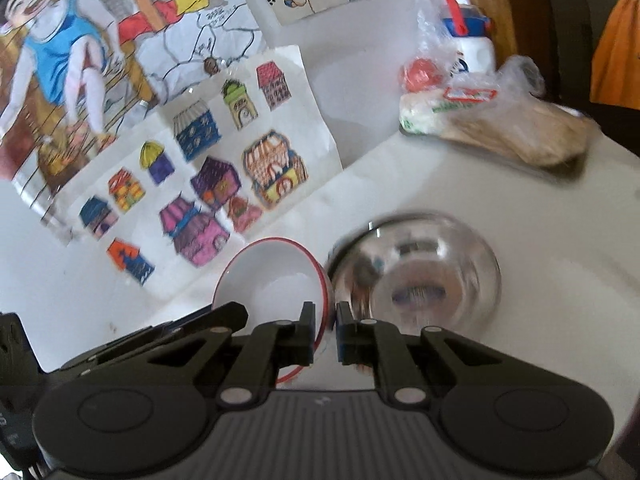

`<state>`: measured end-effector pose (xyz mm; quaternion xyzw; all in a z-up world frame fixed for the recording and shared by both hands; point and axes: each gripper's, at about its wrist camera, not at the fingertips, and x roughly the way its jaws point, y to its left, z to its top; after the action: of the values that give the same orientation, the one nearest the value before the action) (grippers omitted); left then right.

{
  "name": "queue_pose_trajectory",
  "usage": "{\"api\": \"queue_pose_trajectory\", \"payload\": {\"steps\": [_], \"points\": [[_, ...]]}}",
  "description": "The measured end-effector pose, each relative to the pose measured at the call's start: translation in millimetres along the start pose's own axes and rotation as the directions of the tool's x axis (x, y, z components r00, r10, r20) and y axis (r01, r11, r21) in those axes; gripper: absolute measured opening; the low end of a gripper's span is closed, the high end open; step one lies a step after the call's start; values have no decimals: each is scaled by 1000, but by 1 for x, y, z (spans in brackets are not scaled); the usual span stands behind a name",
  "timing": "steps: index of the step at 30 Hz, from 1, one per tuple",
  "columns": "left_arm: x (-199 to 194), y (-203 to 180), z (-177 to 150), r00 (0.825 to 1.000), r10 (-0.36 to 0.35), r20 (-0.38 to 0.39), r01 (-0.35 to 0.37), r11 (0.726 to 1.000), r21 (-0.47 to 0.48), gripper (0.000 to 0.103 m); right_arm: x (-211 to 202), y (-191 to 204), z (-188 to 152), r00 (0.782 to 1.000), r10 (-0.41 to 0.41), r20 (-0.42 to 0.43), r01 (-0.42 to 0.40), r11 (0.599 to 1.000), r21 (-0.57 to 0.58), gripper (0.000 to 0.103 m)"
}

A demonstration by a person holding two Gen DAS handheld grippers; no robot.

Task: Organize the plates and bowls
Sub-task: 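Lift the second white bowl with both tools and carry it to the bowl stack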

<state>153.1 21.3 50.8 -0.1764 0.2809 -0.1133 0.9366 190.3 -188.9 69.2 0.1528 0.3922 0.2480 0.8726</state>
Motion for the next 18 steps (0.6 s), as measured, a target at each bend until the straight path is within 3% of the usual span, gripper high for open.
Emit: {"api": "queue_pose_trajectory", "payload": {"steps": [8,18], "points": [[-30,-10,-38,998,-1,-61,3,999,32,14,-17,4,-49,998,-5,-70,6,1000,13,12],[-40,-15,-64,990,29,-137,-18,997,76,14,-14,2,-76,990,-16,-137,19,1000,19,12]]}}
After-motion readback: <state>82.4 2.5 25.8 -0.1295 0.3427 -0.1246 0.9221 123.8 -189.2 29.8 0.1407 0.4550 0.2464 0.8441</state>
